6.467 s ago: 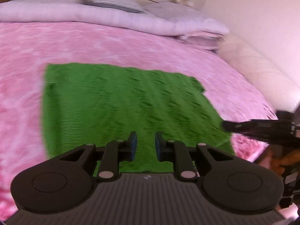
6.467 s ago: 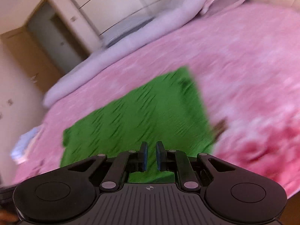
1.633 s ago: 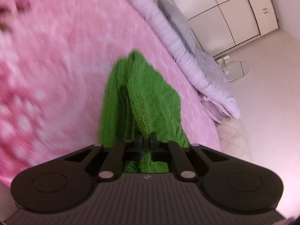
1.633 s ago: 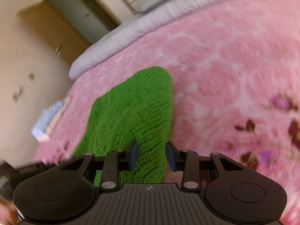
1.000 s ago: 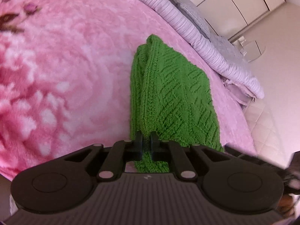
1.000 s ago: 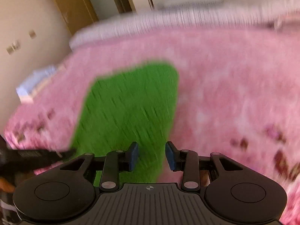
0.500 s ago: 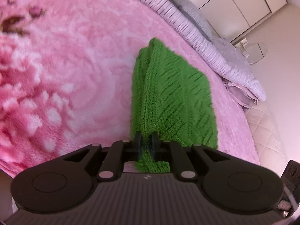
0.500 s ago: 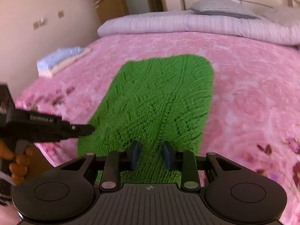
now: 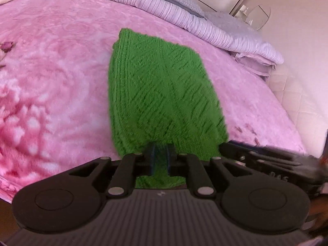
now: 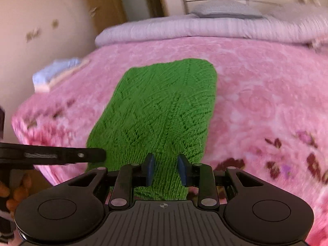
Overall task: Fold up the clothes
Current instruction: 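Lower the folded vest onto the bedspread and open both grippers, then withdraw both grippers from the folded vest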
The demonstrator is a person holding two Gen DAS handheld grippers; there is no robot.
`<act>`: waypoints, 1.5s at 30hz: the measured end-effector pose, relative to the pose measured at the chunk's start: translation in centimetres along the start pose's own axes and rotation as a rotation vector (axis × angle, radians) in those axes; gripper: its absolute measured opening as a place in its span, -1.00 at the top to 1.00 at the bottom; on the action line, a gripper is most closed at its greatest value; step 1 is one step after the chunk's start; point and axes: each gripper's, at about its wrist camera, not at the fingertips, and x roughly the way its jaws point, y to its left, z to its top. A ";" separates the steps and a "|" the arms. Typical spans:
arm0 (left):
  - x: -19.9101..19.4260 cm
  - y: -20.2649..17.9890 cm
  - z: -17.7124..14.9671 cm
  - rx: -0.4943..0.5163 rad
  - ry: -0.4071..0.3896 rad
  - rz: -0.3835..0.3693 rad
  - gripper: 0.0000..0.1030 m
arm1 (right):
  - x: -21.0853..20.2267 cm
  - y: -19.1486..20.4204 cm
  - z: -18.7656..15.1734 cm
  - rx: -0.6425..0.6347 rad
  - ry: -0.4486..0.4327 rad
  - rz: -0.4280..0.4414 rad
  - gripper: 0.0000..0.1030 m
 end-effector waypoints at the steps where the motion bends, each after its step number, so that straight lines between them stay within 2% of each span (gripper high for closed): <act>1: -0.1 0.1 0.0 -0.006 0.007 0.005 0.86 | -0.2 0.1 0.0 -0.009 -0.004 -0.005 0.42; 3: -0.3 0.4 0.0 -0.017 0.020 0.016 0.95 | -0.6 0.2 0.0 -0.012 -0.019 -0.010 0.42; 5: -0.3 0.9 -0.3 -0.030 0.025 0.015 0.95 | -0.8 0.3 -0.2 -0.015 -0.036 -0.010 0.42; 10: -0.1 0.5 -0.5 -0.025 0.023 0.039 0.95 | 1.1 0.1 -1.7 -0.037 0.017 -0.015 0.42; 14: -0.7 -0.5 -0.1 -0.016 0.034 0.076 0.95 | 0.3 -0.4 -0.7 0.015 0.037 0.001 0.42; 16: -1.3 -1.3 0.2 -0.004 0.035 0.101 0.88 | -0.6 -0.6 -0.6 0.056 0.027 0.001 0.41; 18: -2.2 -2.5 0.2 0.030 0.020 0.149 0.52 | -1.5 -0.6 -0.9 0.102 0.016 -0.015 0.39; 19: -2.7 -3.2 0.2 0.048 0.015 0.176 0.47 | -1.9 -0.5 -1.0 0.112 0.016 -0.028 0.35; 32: -6.8 -7.4 -1.1 0.118 0.027 0.294 0.37 | -7.0 0.1 -2.1 0.205 -0.025 -0.127 0.22; 45: -10.6 -9.9 -2.9 0.175 -0.021 0.298 0.31 | -10.2 1.9 -2.8 0.212 -0.061 -0.162 0.19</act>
